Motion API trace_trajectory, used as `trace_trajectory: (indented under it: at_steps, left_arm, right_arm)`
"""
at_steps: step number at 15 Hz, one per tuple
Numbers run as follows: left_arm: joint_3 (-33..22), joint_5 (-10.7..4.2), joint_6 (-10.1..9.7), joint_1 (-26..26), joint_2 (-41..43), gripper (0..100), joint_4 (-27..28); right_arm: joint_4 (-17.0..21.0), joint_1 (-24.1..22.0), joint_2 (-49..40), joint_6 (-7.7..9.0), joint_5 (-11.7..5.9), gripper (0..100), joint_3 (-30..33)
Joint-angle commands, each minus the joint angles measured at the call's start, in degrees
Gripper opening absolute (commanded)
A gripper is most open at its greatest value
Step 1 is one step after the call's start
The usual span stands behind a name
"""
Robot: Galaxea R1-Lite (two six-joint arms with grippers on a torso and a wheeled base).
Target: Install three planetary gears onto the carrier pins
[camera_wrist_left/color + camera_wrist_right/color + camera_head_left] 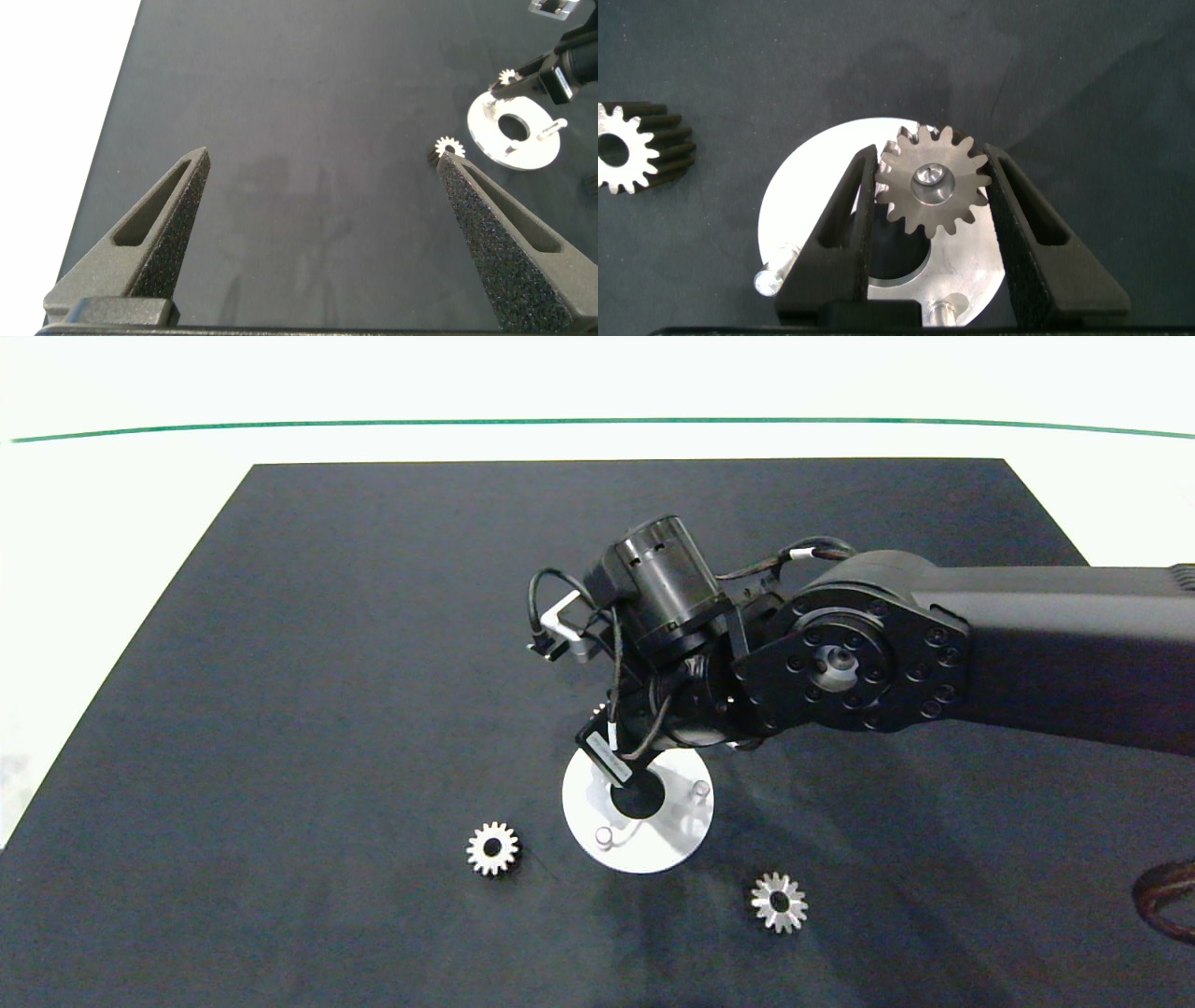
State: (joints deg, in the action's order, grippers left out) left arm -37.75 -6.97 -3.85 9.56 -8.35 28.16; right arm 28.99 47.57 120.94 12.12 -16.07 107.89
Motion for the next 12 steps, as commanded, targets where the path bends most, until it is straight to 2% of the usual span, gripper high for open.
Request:
trace_trajectory:
  at_steps: [1,3,4,10,12]
  left_arm:
    - [-0.39,-0.06,-0.1,0.11,-0.09,100,0.14]
    - [-0.92,-0.06,-0.63,0.11,-0.17,100,0.14]
    - [-1.09,-0.06,-0.72,0.11,-0.17,100,0.14]
    - [-1.09,-0.06,-0.81,0.11,-0.09,100,0.14]
    - [-1.09,-0.06,-0.81,0.11,0.09,100,0.14]
  right_arm:
    - [0.19,-0.11,0.17,0.01,-0.1,13,-0.04]
    - [0.19,-0.11,0.35,-0.08,-0.1,13,-0.04]
    - [0.19,-0.11,0.35,-0.08,-0.1,100,-0.04]
    - [0.19,-0.02,0.08,0.01,-0.19,100,0.13]
    - [0.28,-0.37,-2.03,-0.34,-1.25,100,-0.22]
